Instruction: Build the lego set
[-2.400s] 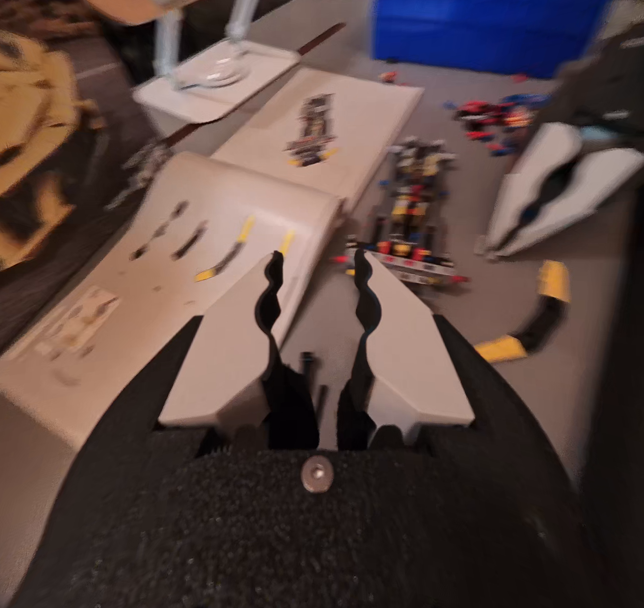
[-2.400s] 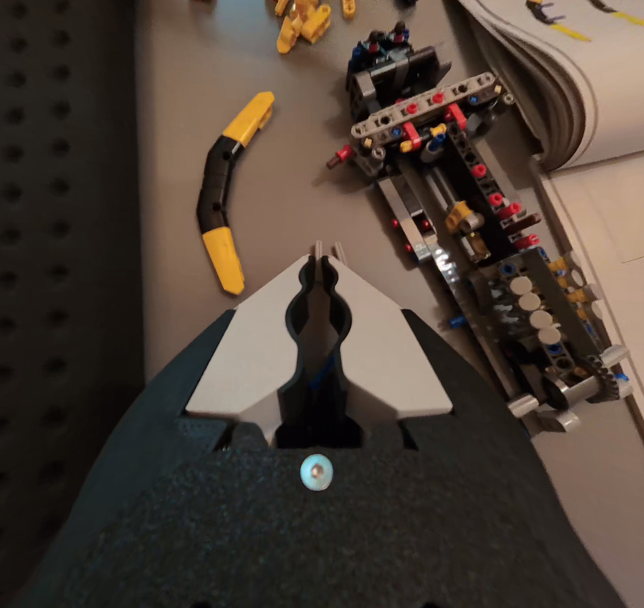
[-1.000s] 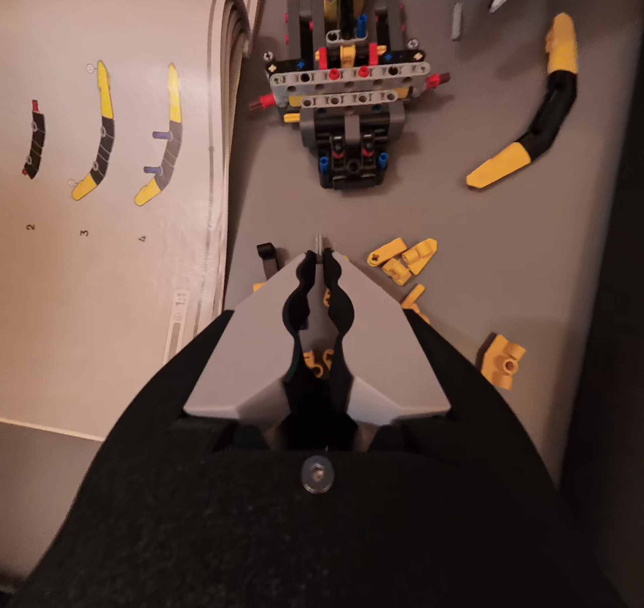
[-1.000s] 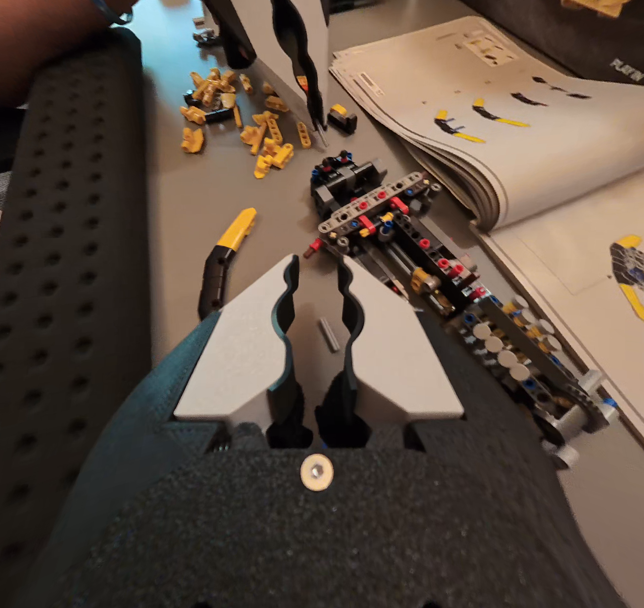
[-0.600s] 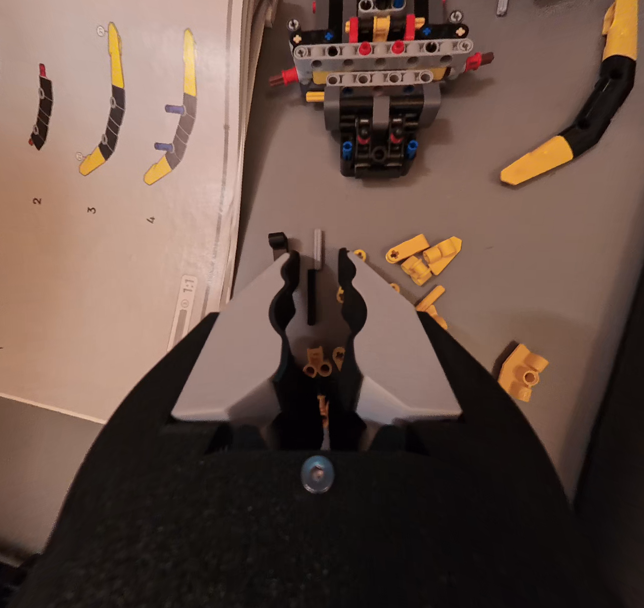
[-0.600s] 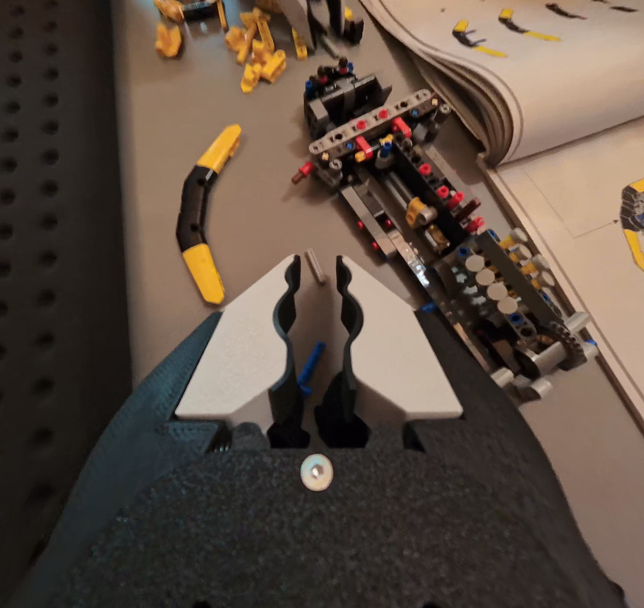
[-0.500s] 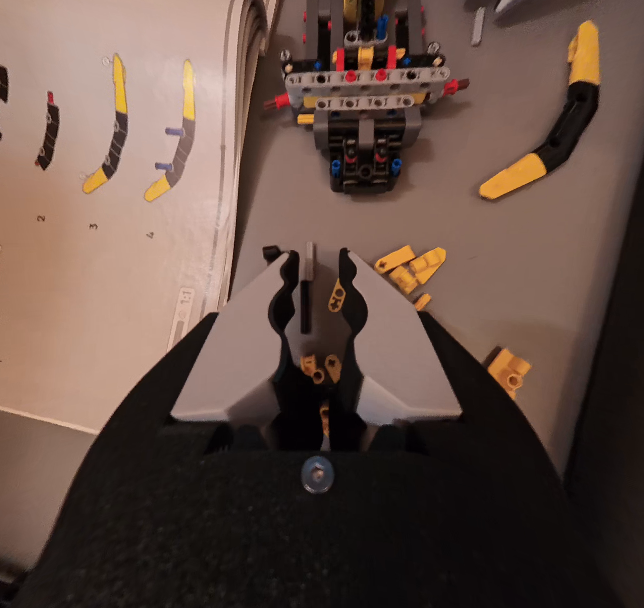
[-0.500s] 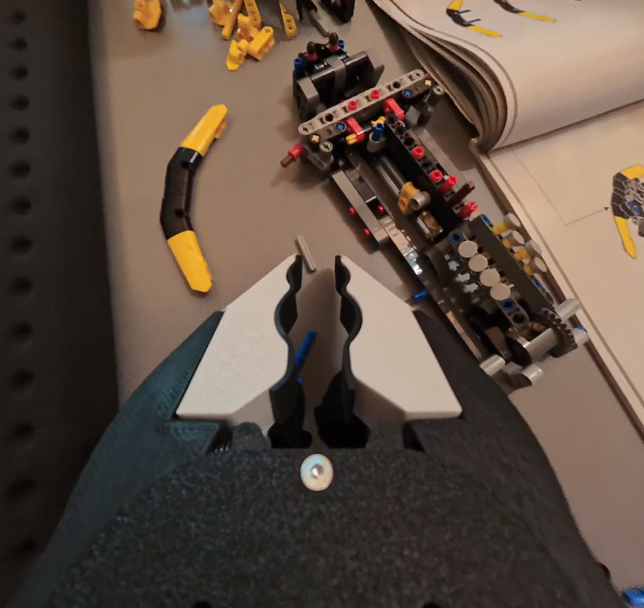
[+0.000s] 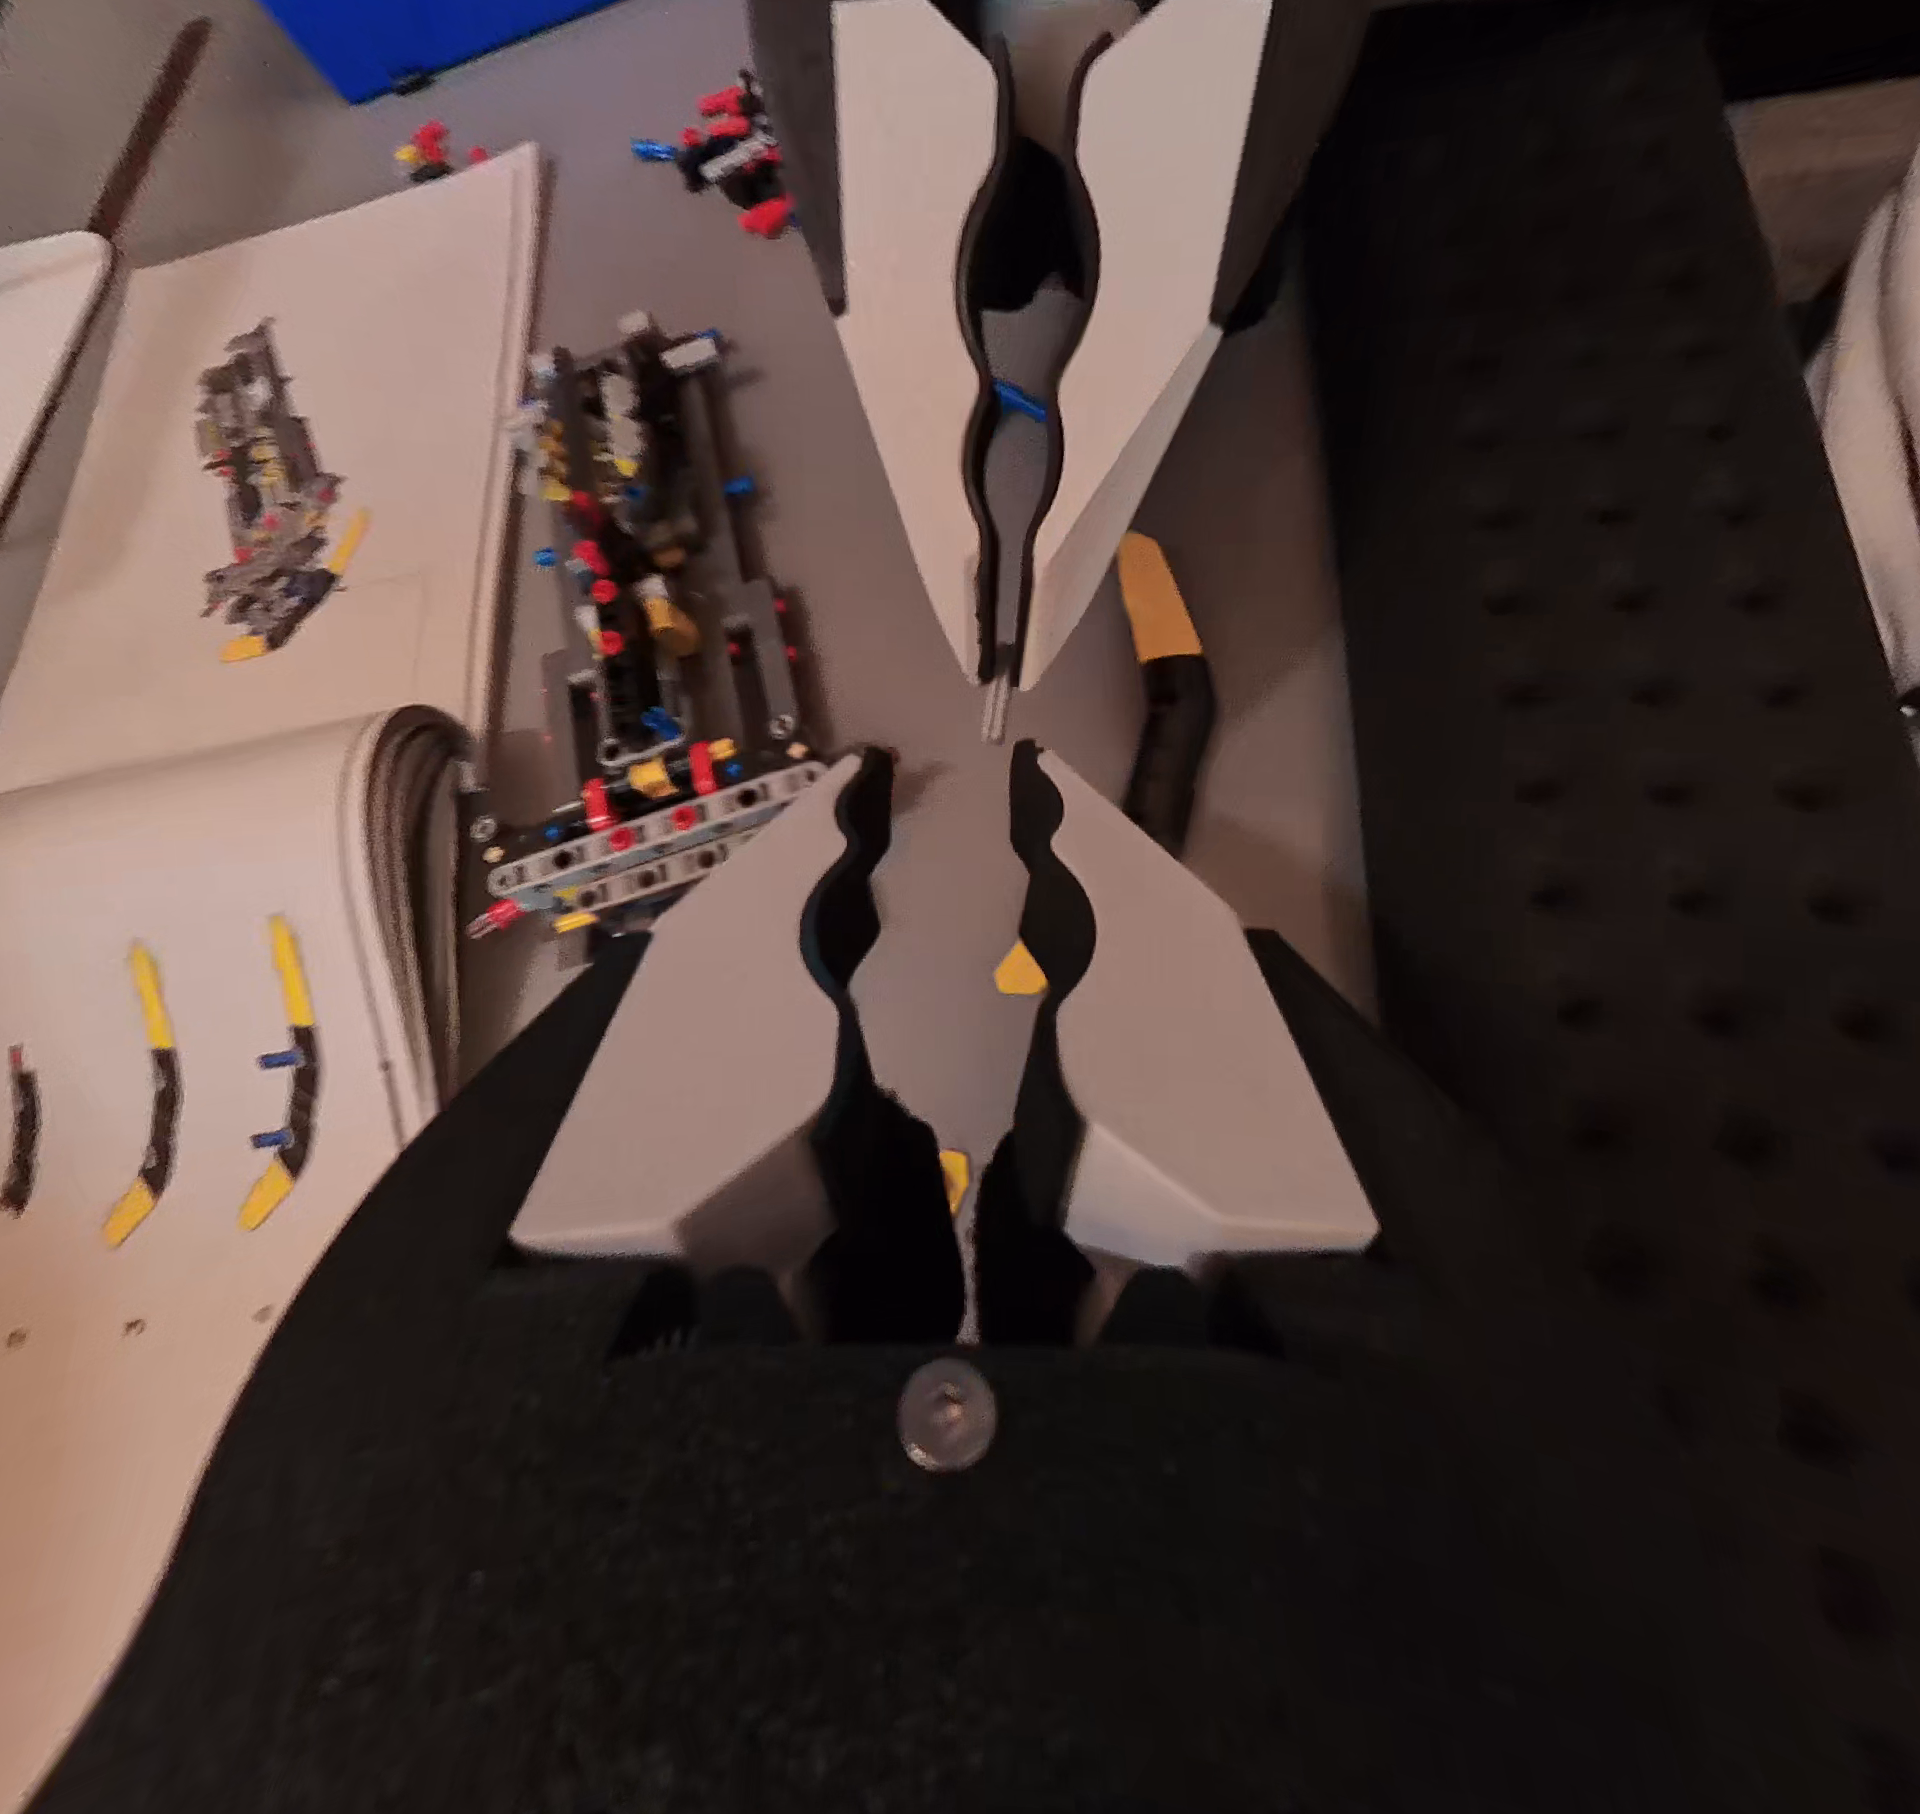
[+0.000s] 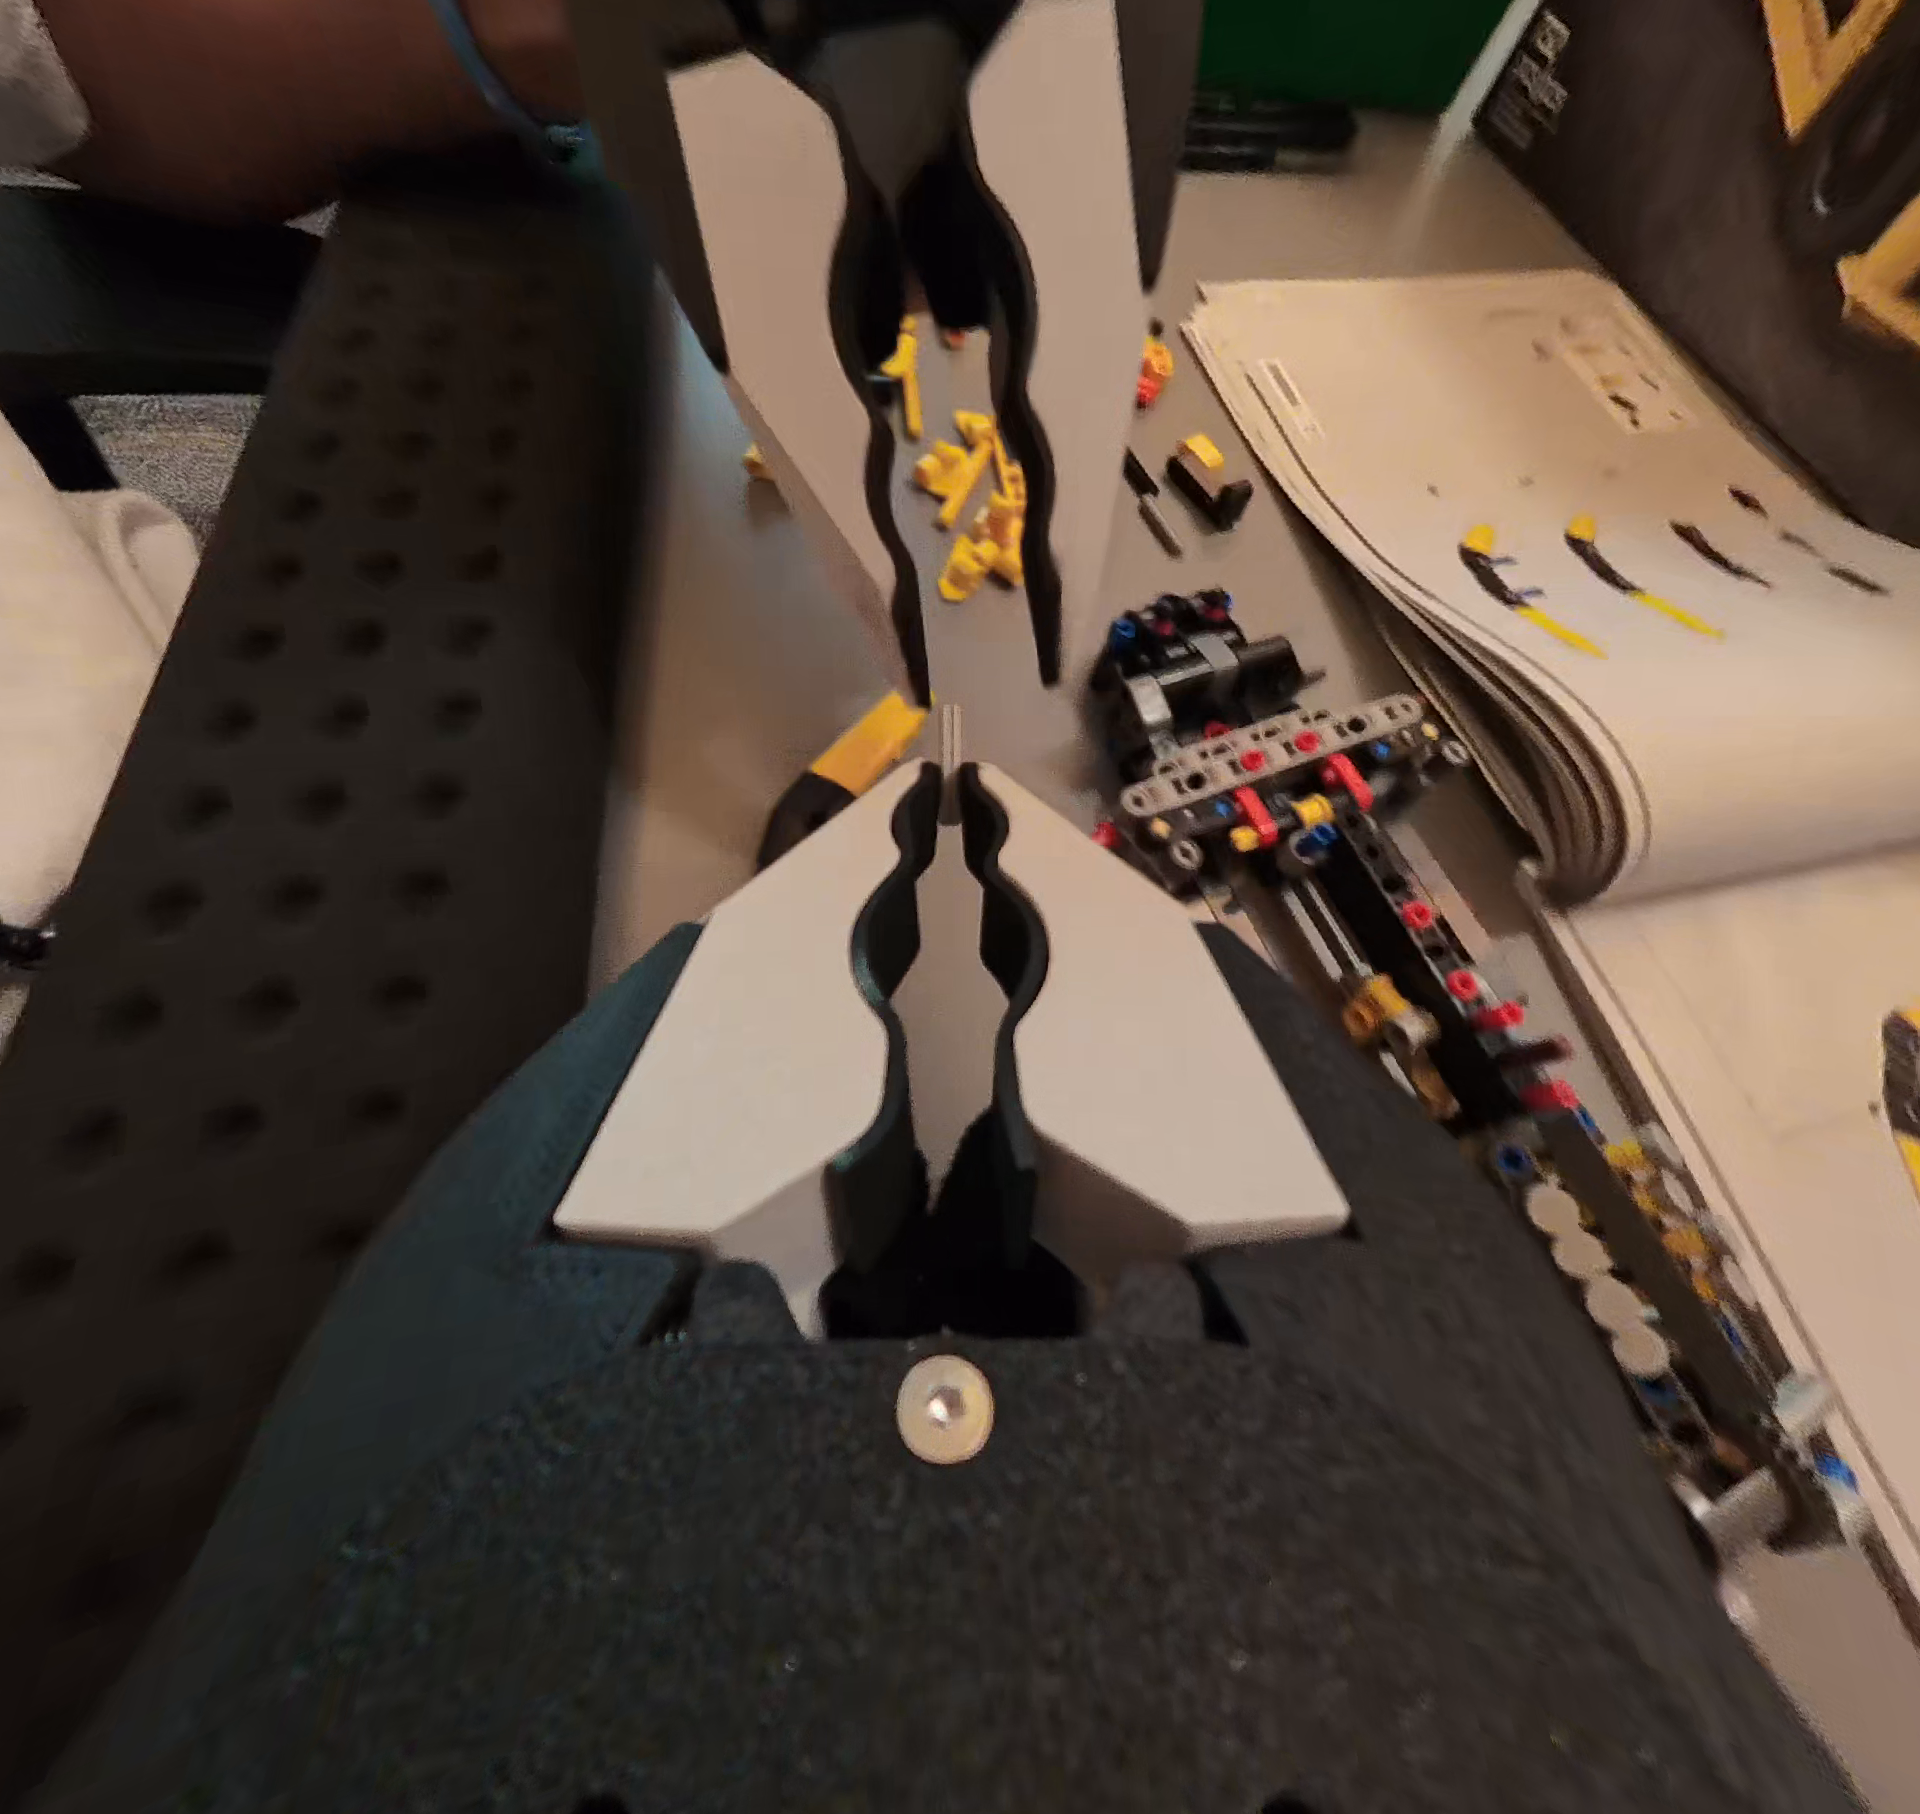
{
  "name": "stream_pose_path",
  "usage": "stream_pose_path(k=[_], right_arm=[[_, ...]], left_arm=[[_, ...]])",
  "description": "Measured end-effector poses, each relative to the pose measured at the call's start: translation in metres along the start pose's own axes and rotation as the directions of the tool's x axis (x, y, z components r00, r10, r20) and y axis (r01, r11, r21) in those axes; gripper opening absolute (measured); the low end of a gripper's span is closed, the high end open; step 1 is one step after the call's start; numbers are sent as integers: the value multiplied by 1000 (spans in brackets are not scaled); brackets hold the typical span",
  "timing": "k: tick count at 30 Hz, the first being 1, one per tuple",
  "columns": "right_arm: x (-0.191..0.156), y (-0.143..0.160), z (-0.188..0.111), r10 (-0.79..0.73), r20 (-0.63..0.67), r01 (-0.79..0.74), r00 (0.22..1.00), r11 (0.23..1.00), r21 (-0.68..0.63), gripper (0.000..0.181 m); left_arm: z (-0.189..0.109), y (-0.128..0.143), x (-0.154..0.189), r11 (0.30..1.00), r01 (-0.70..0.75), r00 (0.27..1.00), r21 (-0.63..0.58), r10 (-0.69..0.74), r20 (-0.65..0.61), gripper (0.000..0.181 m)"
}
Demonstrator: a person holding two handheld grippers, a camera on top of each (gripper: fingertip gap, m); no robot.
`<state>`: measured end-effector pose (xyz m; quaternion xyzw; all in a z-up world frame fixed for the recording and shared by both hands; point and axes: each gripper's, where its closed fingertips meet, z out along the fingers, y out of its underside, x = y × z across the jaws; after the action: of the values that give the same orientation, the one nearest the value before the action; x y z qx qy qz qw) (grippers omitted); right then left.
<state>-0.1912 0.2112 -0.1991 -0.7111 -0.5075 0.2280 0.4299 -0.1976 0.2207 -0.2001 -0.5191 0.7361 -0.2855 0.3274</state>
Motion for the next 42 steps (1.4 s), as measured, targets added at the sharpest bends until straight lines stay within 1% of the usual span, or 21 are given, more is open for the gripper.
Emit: stream_pose_path(k=[4,6,11,14,15,16,17,18,20,21,22,25,29,31,35,40,42], right_arm=[[-12,-2,7,-4,54,4,999,1000,2,3],[-13,-3,7,5,67,-5,998,1000,6,3],[-15,-4,8,4,72,-5,997,1000,14,3],[-10,-3,9,9,36,-10,999,1000,16,8],[-7,-2,8,14,26,-15,1000,1000,16,11],[-4,-1,7,22,11,-22,1000,1000,19,12],[-1,-1,5,32,5,-32,999,999,25,12],[1,0,4,46,5,-46,999,998,30,12],[2,3,3,75,13,-75,997,997,25,12],[3,5,4,83,17,-83,996,996,19,12],[3,6,4,86,19,-87,996,996,14,12],[3,7,4,80,16,-81,997,997,12,12],[2,9,4,86,22,-86,996,996,3,12],[3,10,4,92,20,-92,996,996,-1,10],[9,14,3,107,-6,-107,994,994,-12,8],[23,15,-4,140,-58,-139,988,990,13,10],[35,15,-11,155,-110,-151,982,988,39,11]], left_arm=[[2,3,21,1000,-9,994,-2,9,-111,13],[0,1,23,1000,-10,993,12,12,-120,4],[-1,-1,23,1000,-6,991,24,9,-130,3],[-2,7,17,1000,-28,995,-8,27,-99,3],[-6,14,7,999,-33,998,-30,31,-58,3],[-12,25,-10,998,-28,999,-56,29,15,2],[-20,37,-30,997,2,995,-80,6,97,2],[-27,53,-47,993,56,988,-106,-40,151,3],[-39,84,-69,975,165,969,-152,-132,207,3],[-43,95,-76,967,196,962,-165,-158,221,3],[-44,100,-78,963,215,960,-163,-179,214,2],[-45,99,-78,961,237,960,-140,-209,189,2],[-39,114,-74,946,255,959,-201,-221,177,3],[-38,113,-73,941,276,955,-193,-248,161,2],[-39,118,-76,931,307,945,-198,-274,176,4],[-39,119,-77,929,309,944,-206,-273,185,13],[-39,120,-78,928,312,942,-205,-274,194,16]])
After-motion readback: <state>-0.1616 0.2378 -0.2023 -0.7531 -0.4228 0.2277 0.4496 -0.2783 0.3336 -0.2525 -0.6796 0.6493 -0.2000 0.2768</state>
